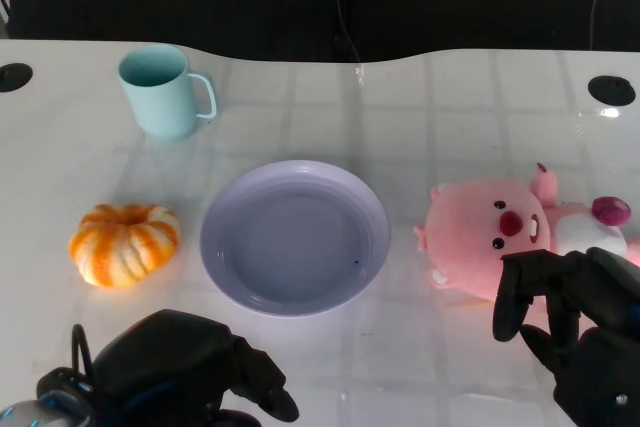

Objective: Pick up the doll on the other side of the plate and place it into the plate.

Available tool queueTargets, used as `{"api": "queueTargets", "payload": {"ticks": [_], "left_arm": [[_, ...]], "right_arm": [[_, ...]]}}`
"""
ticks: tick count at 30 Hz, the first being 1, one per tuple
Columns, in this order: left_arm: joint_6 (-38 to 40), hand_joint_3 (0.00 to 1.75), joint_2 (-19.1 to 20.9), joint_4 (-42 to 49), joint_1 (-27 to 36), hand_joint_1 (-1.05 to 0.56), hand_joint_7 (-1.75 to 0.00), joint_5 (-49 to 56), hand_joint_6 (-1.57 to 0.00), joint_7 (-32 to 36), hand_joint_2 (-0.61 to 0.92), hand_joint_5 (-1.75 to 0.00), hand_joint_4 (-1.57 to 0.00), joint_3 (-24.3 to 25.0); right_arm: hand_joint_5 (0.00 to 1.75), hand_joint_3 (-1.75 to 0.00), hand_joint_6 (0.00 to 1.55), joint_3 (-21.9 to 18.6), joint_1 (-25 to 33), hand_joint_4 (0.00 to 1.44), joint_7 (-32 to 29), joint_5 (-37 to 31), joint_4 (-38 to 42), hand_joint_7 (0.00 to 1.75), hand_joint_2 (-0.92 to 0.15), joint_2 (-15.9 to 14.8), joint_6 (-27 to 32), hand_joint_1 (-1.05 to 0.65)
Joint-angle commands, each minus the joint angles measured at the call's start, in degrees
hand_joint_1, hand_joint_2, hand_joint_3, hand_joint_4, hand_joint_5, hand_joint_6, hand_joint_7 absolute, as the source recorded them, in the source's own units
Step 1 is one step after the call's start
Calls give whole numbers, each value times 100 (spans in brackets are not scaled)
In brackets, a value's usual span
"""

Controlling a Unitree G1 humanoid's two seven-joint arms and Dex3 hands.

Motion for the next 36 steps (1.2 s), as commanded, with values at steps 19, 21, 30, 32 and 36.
{"api": "queueTargets", "payload": {"ticks": [19, 21, 30, 32, 36], "left_arm": [[17, 27, 119, 13, -28, -23, -1, -22, -108, -42, 92, -126, -75, 45], [20, 27, 119, 2, -27, -23, -1, -22, -108, -44, 92, -126, -75, 47], [-29, 28, 142, 60, -52, -23, -1, -28, -108, -26, 92, -127, -74, 50], [-47, 28, 152, 64, -56, -23, -1, -18, -108, -18, 92, -127, -74, 50], [-35, 27, 151, 74, -53, -23, -1, -22, -108, -16, 92, -127, -74, 46]], "right_arm": [[175, -128, 81, -80, -57, 82, -8, 32, -32, 134, -37, -77, -1, -1], [175, -128, 81, -83, -60, 82, -9, 43, -18, 134, -37, -85, -32, -1], [157, -122, 79, -200, -26, 82, -118, 251, -115, 122, -39, 75, -9, 0], [145, -113, 80, -241, -8, 81, -185, 290, -134, 107, -44, 127, -62, 0], [93, -62, 79, -317, 14, 74, -633, 140, -125, 47, -64, 215, -397, -9]]}}
